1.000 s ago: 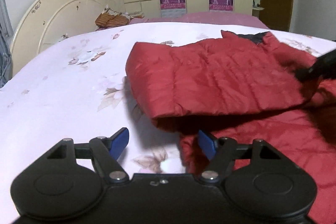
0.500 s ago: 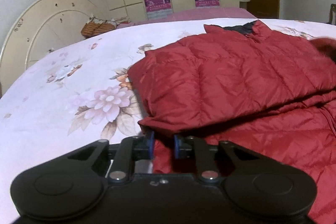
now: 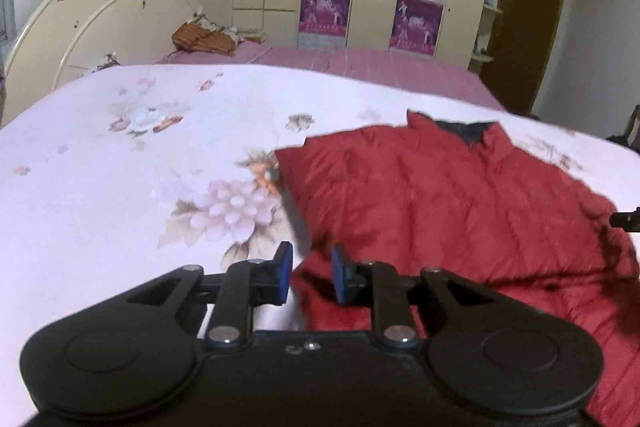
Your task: Fold large clothes
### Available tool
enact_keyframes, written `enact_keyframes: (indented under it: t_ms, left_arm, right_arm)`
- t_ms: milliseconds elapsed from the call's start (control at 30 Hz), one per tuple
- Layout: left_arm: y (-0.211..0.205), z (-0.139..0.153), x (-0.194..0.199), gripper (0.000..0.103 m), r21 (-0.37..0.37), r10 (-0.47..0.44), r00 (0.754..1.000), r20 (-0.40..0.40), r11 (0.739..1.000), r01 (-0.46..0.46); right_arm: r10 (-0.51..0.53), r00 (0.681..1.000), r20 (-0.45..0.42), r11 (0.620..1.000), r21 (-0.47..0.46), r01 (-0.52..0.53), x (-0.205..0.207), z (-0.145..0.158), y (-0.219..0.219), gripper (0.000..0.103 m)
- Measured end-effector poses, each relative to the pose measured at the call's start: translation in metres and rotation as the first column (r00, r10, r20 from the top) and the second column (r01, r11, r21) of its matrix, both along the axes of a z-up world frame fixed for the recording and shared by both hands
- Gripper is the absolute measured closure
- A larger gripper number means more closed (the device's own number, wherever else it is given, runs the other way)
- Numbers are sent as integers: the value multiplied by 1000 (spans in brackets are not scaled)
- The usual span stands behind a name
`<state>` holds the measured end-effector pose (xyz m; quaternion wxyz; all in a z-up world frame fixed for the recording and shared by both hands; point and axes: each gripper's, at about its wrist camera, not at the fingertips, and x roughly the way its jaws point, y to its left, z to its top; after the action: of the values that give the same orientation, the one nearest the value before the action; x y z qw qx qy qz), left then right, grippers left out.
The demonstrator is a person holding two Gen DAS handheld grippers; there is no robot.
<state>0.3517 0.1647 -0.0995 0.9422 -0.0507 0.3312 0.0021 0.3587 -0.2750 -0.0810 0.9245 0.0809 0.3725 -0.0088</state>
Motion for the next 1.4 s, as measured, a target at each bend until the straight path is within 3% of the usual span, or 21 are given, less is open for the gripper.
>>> enact_keyframes:
  t_ms: [300,533,733,800,1000,1167,1400]
  left_arm:
    - [-37,-18,64,82,56,-100,995,-3,993,100]
    - [-51,-34,92,83,57,-92,996,-19,994,93]
    - [-53,-52,99,80,65,-106,993,-55,992,110]
    - [-53,-51,101,80,60,-122,989,-79,990,127]
    - [-61,-38,106,82,90,-98,990,-98,990,107]
    - [-70,-21,109,80,101,-84,995,-56,991,89]
    - [-82,-29,131,78,115,-91,992,-90,988,101]
  right_arm:
    - [92,996,23,996,0,-92,30,0,43,64]
    - [142,990,15,989,-37,-141,57,-17,74,64]
    - [122,992,-21,982,-146,-124,70,-50,56,64]
    - [120,993,-17,983,-137,-121,70,-54,44,64]
    - [89,996,1,992,-86,-88,67,-37,35,64]
    - [149,987,54,989,-28,-147,65,-14,54,64]
    - [186,982,27,982,-48,-185,77,-22,89,63]
